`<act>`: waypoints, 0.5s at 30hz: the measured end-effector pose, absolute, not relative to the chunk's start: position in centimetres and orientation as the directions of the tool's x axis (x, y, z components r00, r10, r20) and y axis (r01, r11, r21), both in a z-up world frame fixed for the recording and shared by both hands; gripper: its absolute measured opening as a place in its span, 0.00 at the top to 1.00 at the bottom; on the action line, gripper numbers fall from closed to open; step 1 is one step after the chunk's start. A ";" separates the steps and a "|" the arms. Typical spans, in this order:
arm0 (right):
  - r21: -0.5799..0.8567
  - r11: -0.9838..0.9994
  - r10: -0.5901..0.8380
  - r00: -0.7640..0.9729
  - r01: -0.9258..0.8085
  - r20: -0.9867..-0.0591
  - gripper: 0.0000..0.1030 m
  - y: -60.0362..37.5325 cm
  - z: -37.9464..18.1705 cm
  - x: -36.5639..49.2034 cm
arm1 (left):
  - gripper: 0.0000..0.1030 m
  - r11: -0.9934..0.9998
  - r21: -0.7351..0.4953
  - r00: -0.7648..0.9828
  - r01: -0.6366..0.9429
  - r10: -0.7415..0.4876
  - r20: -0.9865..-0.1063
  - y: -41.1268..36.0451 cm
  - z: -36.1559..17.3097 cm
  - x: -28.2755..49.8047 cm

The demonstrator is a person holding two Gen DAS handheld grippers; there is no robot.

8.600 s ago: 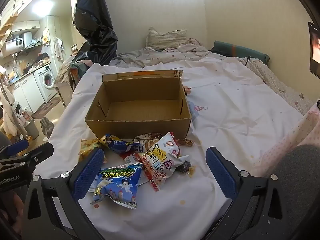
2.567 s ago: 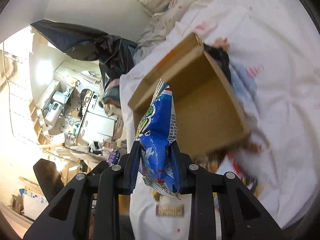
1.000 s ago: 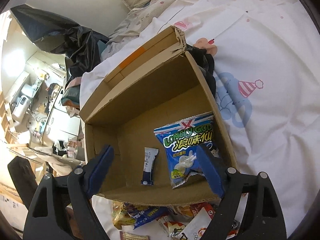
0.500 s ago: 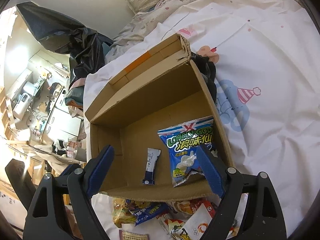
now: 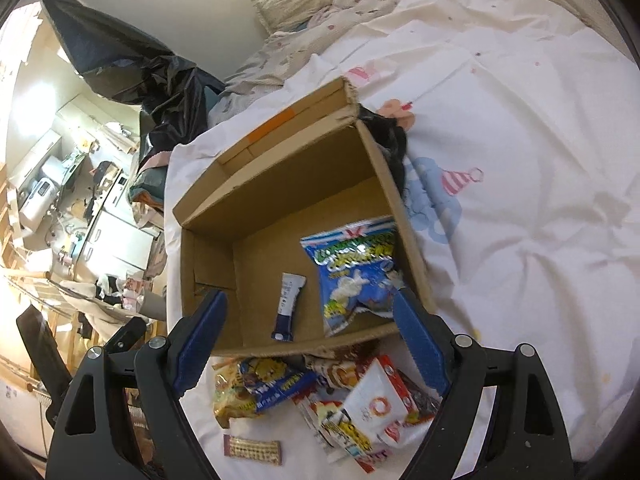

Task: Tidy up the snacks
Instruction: 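Grasp the orange cheese chip bag with the left tool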

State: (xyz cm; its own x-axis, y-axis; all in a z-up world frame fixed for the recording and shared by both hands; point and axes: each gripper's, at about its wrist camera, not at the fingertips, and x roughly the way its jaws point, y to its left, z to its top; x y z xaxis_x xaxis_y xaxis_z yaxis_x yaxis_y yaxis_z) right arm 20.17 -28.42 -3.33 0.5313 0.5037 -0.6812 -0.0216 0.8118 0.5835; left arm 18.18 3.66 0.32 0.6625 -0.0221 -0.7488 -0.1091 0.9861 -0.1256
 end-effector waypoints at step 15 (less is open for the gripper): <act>0.556 0.831 0.477 0.498 0.013 -0.725 0.16 -29.1 -4.4 16.1 | 0.06 0.971 -0.171 0.611 -0.169 -0.033 -0.791 5.3 -1.3 14.8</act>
